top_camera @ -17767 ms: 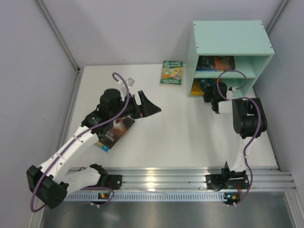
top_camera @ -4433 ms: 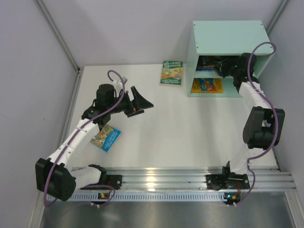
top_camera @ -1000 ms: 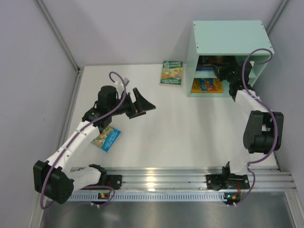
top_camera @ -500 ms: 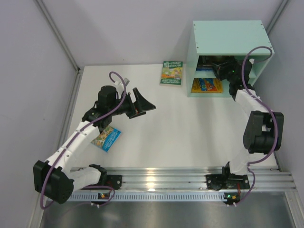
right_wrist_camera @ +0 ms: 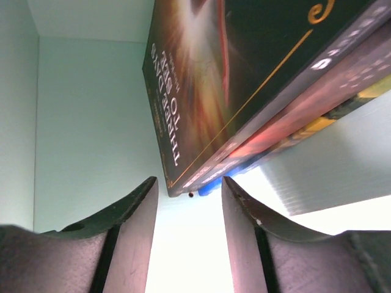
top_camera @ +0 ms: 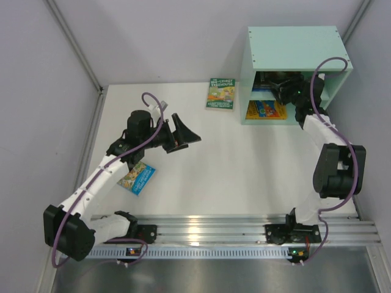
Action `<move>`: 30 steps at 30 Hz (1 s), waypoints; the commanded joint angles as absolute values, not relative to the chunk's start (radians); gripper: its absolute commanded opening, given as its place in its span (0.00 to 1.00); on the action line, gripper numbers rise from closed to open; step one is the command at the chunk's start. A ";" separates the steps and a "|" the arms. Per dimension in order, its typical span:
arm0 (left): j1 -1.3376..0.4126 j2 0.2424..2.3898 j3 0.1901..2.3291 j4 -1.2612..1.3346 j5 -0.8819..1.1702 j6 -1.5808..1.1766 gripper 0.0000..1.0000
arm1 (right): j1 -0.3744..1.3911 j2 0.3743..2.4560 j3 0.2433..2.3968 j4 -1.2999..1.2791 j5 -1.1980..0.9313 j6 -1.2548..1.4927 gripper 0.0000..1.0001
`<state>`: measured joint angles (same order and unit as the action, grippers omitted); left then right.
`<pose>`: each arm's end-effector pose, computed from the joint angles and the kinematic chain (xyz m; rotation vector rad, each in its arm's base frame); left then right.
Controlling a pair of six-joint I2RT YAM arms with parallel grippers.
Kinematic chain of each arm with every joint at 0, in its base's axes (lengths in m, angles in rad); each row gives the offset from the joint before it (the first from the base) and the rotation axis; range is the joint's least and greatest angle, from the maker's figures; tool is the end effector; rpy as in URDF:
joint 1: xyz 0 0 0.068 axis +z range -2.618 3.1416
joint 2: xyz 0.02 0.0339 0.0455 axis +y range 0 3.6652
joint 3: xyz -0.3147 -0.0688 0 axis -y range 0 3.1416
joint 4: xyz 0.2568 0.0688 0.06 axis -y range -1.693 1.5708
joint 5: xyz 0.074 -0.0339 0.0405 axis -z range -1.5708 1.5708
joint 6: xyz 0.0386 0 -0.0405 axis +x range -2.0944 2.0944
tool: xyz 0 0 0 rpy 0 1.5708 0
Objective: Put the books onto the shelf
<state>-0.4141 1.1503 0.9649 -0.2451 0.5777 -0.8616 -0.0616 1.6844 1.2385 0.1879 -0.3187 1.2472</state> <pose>0.2219 -0.1205 0.3680 -0.0784 2.2091 -1.3475 0.4202 -0.0138 0.3413 0.9964 1.6958 1.1003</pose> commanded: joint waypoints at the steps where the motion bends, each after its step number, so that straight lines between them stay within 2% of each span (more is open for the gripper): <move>1: -0.419 1.147 1.006 -0.239 0.568 -0.844 0.97 | -0.074 1.611 1.292 0.192 -0.345 1.204 0.46; 7: -0.417 1.147 1.031 -0.279 0.539 -0.816 0.98 | -0.089 1.554 1.284 0.166 -0.380 1.174 0.54; 12: -0.417 1.212 1.159 -0.414 0.459 -0.697 0.98 | -0.092 1.438 1.233 0.045 -0.406 1.068 0.66; 13: -0.416 1.229 1.187 -0.438 0.437 -0.663 0.98 | -0.092 1.413 1.217 0.005 -0.408 1.046 0.75; 16: -0.407 1.314 1.294 -0.475 0.420 -0.609 0.99 | -0.097 1.312 1.148 -0.116 -0.396 0.922 0.87; 20: -0.382 1.489 1.436 -0.480 0.399 -0.571 0.97 | -0.098 1.168 1.040 -0.238 -0.385 0.773 0.88; 30: -0.328 1.983 1.825 -0.436 0.356 -0.390 0.85 | -0.097 0.870 0.752 -0.241 -0.492 0.667 0.89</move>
